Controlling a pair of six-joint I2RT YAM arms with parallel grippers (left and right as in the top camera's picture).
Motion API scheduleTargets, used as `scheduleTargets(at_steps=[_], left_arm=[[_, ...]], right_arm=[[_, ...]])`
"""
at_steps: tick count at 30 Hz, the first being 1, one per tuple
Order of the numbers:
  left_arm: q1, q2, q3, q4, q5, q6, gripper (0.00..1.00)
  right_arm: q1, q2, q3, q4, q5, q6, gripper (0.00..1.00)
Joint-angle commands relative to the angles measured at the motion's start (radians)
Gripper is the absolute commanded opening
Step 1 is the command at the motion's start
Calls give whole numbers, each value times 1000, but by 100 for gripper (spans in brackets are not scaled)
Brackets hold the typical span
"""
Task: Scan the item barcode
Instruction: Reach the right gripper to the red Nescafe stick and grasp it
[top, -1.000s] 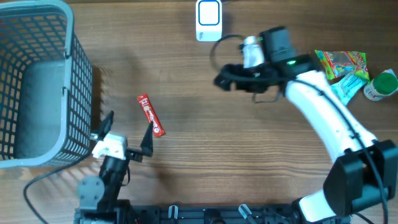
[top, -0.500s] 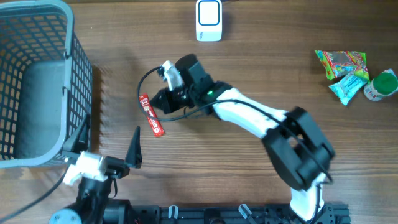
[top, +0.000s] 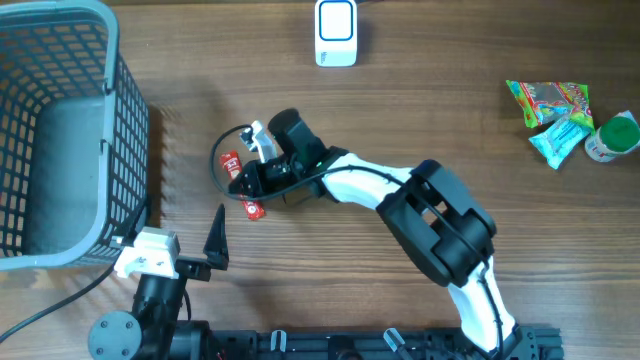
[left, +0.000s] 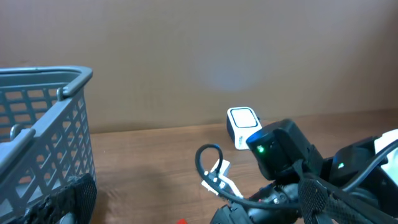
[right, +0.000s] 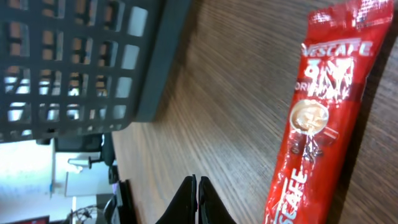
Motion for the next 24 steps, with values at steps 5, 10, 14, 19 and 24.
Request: scheduleTargets(at_steps=[5,10,14,19,24], left_arm=[[-3,-5,3,-14,-10,11,100],[-3,-5,3,-43,-9,11,100],[-3,-5,3,-47,32,11,100],[-3,-5,3,-94,41,10,100],[-3,-5,-70,-54,182,-22,100]], right_arm=[[50,25,0,-25,295,48,5],[34,58,0,-48,390,88,5],[-13,68,0,-110,417,100,4],[-92,68,0,-251,475,92,4],[-197,68,0,-403,478,15,4]])
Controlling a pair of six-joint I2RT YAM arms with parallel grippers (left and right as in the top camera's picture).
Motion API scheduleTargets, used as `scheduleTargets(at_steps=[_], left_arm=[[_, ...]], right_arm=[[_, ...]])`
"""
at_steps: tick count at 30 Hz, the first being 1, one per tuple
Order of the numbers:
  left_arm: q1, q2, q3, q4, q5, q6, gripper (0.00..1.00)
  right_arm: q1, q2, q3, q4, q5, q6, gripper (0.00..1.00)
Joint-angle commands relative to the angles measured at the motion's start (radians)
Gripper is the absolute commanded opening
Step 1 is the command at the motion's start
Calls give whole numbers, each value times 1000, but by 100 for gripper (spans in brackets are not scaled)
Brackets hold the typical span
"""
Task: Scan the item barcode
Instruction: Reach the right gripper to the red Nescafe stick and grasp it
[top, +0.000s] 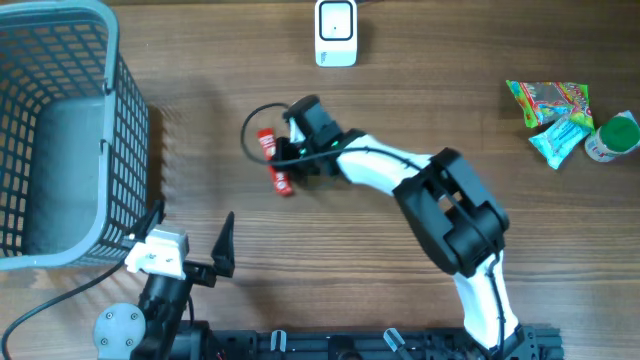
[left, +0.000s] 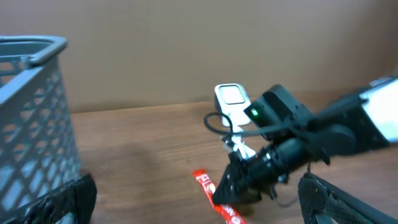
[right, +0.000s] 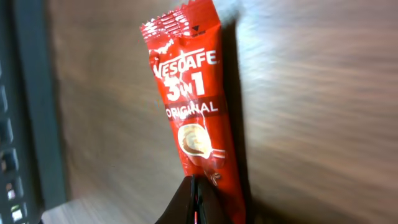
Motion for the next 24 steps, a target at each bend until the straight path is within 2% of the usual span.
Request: scheduleTargets(at_steps=[1,4,8,14,19,24], left_arm=[[-3,-5,-92,45,114,-56,100],[-3,-5,-188,128,138,-126,100],[-3,-5,-272,191,122,-128,100],[-3,-5,-351,245,-6,-173,100],[-3,-4,-405,388,-14,-172,100],[-3,0,-427,439,-16,-172,100]], right_arm=[[-87,69,-48,-124,139,-57,4],[-140,67,-48,-156,95,-59,4],[-183,56,-48,-224,85,-109,4],[-205,20,-48,-297,87,-175,4],[-205,-95,-48,-371,143,-245,4],[-205,-232,-48,-438,166,-264,4]])
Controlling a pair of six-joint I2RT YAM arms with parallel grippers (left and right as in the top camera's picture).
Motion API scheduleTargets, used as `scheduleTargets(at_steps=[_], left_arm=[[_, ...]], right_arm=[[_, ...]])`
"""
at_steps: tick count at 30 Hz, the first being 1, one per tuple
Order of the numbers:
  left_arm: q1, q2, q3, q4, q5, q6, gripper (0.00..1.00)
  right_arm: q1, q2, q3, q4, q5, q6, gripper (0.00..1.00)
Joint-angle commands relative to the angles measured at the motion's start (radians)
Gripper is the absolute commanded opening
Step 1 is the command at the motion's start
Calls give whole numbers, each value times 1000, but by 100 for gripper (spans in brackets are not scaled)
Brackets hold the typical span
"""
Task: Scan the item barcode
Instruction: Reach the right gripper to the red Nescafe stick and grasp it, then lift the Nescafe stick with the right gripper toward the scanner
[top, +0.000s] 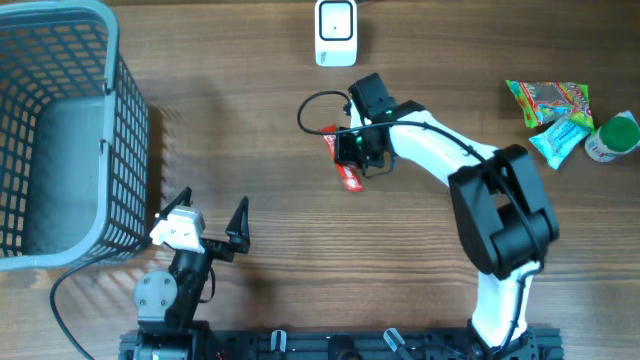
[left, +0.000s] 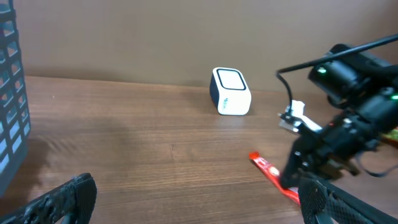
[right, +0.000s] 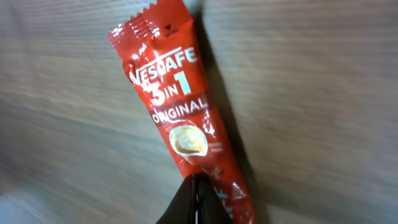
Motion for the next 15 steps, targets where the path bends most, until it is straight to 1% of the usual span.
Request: scheduleTargets(at_steps=[1,2,3,4,5,6,8,10,12,13,15], left_arm=[[-3,7,-20,16,-18,-16,100],[-3,29,-20,16,-18,-16,100],[-3,42,-20,16,-18,-16,100],[-3,58,-20,16,-18,-16,100],[-3,74,-20,16,-18,-16,100],[-3,102,-20,16,-18,-17,100],[-3,152,-20,16,-18,-16,100],[-3,191,-20,16,-18,-16,100],[-3,222,-20,21,-17,-16,100],[-3,229,-20,34,-17,-16,100],[-3,229,-20,120,-17,-17,100]], right_arm=[[-7,-134,-18,-61,95,-33,4],[-7,-160,-18,-79,96,-34,42],[-7,-166,-18,-88,99,-34,66],[-7,-168,-18,-97,100,-34,85],[-7,-168,-18,-108,101,-35,96],[-6,-168,-18,-113,108,-61,99],[1,-168,-18,-112,190,-136,99],[12,-167,-18,-112,301,-177,100],[26,-159,-18,-105,337,-208,100],[36,-154,-18,-97,339,-220,100],[59,-130,-19,-71,340,-239,99]])
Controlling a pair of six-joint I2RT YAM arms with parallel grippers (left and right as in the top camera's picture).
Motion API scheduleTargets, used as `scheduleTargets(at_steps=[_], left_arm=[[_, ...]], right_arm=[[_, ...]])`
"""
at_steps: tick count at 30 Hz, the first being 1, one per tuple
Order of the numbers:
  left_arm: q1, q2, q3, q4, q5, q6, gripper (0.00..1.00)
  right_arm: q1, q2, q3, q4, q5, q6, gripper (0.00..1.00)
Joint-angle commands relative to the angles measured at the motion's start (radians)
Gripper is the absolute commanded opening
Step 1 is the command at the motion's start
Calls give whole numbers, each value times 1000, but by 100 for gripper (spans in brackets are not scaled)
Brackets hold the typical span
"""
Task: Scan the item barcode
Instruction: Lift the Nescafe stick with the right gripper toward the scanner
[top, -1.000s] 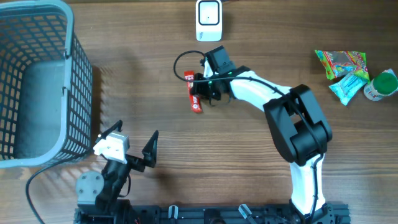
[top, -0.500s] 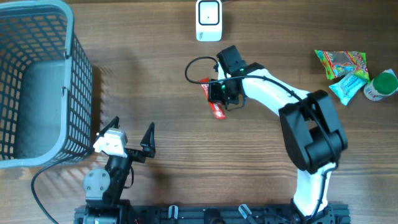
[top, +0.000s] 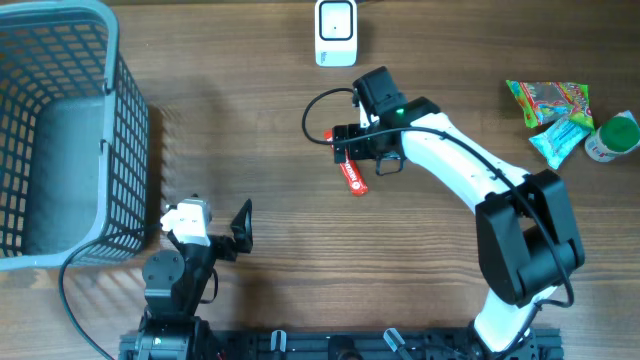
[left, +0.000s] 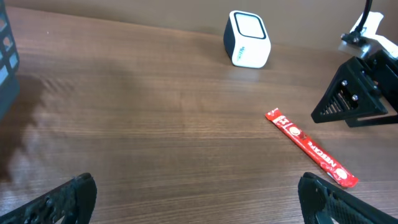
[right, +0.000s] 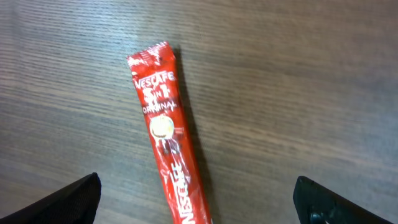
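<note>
The red Nescafe sachet (top: 351, 177) lies flat on the wooden table, a little below the white scanner (top: 335, 32). My right gripper (top: 366, 150) hovers over the sachet's far half and stands open. In the right wrist view the sachet (right: 169, 153) runs down between the two wide-spread fingertips (right: 78, 198), touching neither. My left gripper (top: 212, 232) is open near the front edge, holding nothing. From the left wrist the sachet (left: 310, 148) shows to the right, the scanner (left: 248, 46) behind it, and the right gripper (left: 353, 99) at the edge.
A grey wire basket (top: 60, 130) fills the left side. Snack packets (top: 550, 108) and a green-capped bottle (top: 614, 135) sit at the far right. A black cable loops from the right wrist (top: 318, 110).
My right gripper was shut at the sachet's near end and now stands open, with the sachet lying free on the table. The left wrist camera now looks further down at the table.
My right gripper was shut beside the sachet close to the basket. Then it was shut at the sachet's end further right, and later below the scanner with the sachet. Now the gripper is open and the sachet rests there. The left gripper stayed open near the front edge.
</note>
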Motion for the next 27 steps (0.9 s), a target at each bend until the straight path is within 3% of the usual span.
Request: scheduleTargets(at_steps=[1,5,8,10,11,12,18,21,24,27], left_arm=[[-3,3,-6,126,-5,-10,100],[-3,3,-6,269,35,-10,100],[-3,3,-6,269,37,-10,100],[-3,3,-6,259,37,-10,100],[-3,3,-6,255,37,-10,100],[-3,3,-6,248,37,-10,100],[-3,3,-6,130,37,-10,100],[-3,3,-6,67,37,-10,100],[-3,3,-6,-10,37,-10,100],[-3,5,-6,-19,37,-10,100]], right_arm=[[42,42,-2,34,65,-68,99],[79,111,-2,52,98,-68,99],[99,164,-2,51,151,-65,89],[101,188,-2,48,171,-64,62],[101,201,-2,43,171,-65,28],[101,208,-2,34,171,-63,8],[95,171,-1,-51,107,-38,4],[66,87,34,-170,-155,-29,4],[-3,-2,51,-298,-679,-80,8],[-48,-45,51,-383,-829,-76,4]])
